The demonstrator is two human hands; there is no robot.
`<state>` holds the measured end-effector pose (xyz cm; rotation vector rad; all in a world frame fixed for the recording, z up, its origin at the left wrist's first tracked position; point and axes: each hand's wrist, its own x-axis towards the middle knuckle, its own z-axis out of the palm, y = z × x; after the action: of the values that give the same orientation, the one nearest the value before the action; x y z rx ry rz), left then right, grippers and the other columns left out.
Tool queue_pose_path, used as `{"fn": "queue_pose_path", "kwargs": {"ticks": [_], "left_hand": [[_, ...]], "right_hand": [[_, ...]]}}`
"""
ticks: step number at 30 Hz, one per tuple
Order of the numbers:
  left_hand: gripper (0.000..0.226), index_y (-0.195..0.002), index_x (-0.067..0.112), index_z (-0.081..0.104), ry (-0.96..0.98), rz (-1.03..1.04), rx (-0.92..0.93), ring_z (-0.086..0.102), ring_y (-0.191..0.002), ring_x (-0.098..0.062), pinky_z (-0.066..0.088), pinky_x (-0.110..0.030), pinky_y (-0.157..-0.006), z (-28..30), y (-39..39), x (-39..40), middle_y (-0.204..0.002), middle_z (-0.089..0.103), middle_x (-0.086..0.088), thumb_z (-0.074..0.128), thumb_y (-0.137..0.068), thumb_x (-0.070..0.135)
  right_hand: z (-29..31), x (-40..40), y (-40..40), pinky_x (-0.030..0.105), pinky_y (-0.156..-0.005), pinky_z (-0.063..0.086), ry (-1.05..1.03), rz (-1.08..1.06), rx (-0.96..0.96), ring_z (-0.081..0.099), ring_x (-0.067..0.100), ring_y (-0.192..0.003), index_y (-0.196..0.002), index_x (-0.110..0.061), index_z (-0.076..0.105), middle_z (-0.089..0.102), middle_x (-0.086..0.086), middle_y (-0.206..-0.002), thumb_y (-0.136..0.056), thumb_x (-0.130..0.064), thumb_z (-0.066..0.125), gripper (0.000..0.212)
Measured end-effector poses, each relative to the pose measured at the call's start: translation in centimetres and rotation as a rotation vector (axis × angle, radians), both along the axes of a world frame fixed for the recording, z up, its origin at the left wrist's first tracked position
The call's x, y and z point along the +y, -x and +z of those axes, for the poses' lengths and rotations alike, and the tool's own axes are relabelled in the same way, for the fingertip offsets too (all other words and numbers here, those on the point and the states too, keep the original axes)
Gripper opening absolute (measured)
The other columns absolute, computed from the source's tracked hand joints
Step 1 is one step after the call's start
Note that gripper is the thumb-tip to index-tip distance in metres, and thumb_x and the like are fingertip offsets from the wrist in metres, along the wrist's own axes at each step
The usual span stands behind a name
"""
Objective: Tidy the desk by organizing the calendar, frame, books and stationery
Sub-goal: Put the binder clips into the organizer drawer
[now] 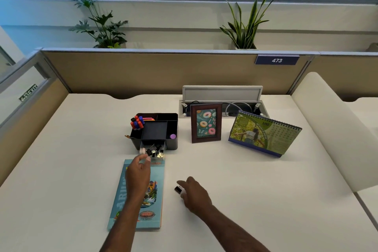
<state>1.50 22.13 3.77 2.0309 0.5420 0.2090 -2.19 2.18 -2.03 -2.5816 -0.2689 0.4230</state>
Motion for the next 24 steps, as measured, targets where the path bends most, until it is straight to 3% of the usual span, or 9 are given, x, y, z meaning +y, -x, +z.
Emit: {"fn": "queue_pose_path", "kwargs": {"ticks": [4,7,11,15,18,21,24], "left_hand": [[0.014,-0.107,0.023,0.067,-0.019,0.007,0.000,0.055,-0.055,-0.014,0.043,-0.026,-0.051,-0.4,1.3,-0.9,-0.065,0.062,0.000,0.059,-0.097,0.030],[0.011,-0.105,0.024,0.065,-0.031,-0.021,0.002,0.045,-0.043,-0.006,0.037,-0.023,-0.047,-0.5,2.3,-1.4,-0.052,0.049,0.002,0.058,-0.098,0.029],[0.010,-0.104,0.030,0.064,-0.043,-0.043,0.029,0.063,-0.053,-0.016,0.051,-0.034,-0.052,-1.4,2.9,-1.7,-0.057,0.063,-0.006,0.057,-0.098,0.034],[0.012,-0.104,0.025,0.066,-0.033,-0.084,0.046,0.056,-0.051,-0.016,0.047,-0.030,-0.052,-2.4,3.2,-2.3,-0.055,0.058,0.001,0.059,-0.097,0.033],[0.007,-0.100,0.026,0.066,-0.034,-0.120,0.055,0.054,-0.052,-0.015,0.043,-0.028,-0.051,-2.0,3.5,-2.9,-0.057,0.059,-0.004,0.060,-0.096,0.029],[0.006,-0.099,0.026,0.066,-0.016,-0.146,0.061,0.060,-0.056,-0.016,0.047,-0.027,-0.053,-1.8,3.6,-3.4,-0.057,0.061,-0.003,0.061,-0.096,0.027],[0.006,-0.098,0.024,0.067,0.008,-0.163,0.069,0.060,-0.056,-0.014,0.050,-0.029,-0.056,-2.0,3.6,-3.6,-0.056,0.060,-0.001,0.062,-0.096,0.024]], "right_hand": [[-0.9,0.1,-0.4,0.034,-0.074,0.039,0.108,0.059,0.000,0.050,0.030,-0.110,-0.138,-0.028,0.045,0.046,0.008,-0.123,-0.090,-0.006,0.048,0.053],[-1.2,-0.1,-0.2,0.034,-0.068,0.034,0.164,0.084,-0.039,0.050,0.030,-0.104,-0.126,-0.024,0.051,0.046,0.007,-0.117,-0.089,-0.004,0.048,0.041],[-1.6,-0.3,0.0,0.037,-0.064,0.034,0.180,0.080,-0.110,0.052,0.032,-0.098,-0.107,-0.013,0.055,0.049,0.009,-0.111,-0.087,-0.005,0.052,0.022],[-2.2,-0.9,0.0,0.037,-0.062,0.034,0.187,0.055,-0.127,0.055,0.032,-0.094,-0.095,-0.010,0.059,0.052,0.010,-0.107,-0.087,-0.014,0.061,0.009],[-2.8,-1.3,0.2,0.033,-0.057,0.033,0.199,0.069,-0.138,0.059,0.029,-0.082,-0.084,-0.014,0.059,0.056,0.006,-0.096,-0.076,-0.018,0.071,0.015],[-3.5,-1.7,0.4,0.025,-0.049,0.025,0.261,0.085,-0.078,0.055,0.016,-0.060,-0.068,-0.023,0.051,0.052,-0.005,-0.076,-0.052,-0.026,0.085,0.037],[-3.3,-1.9,0.5,0.022,-0.048,0.022,0.272,0.065,-0.063,0.052,0.012,-0.055,-0.064,-0.026,0.050,0.050,-0.008,-0.072,-0.045,-0.027,0.087,0.042]]}}
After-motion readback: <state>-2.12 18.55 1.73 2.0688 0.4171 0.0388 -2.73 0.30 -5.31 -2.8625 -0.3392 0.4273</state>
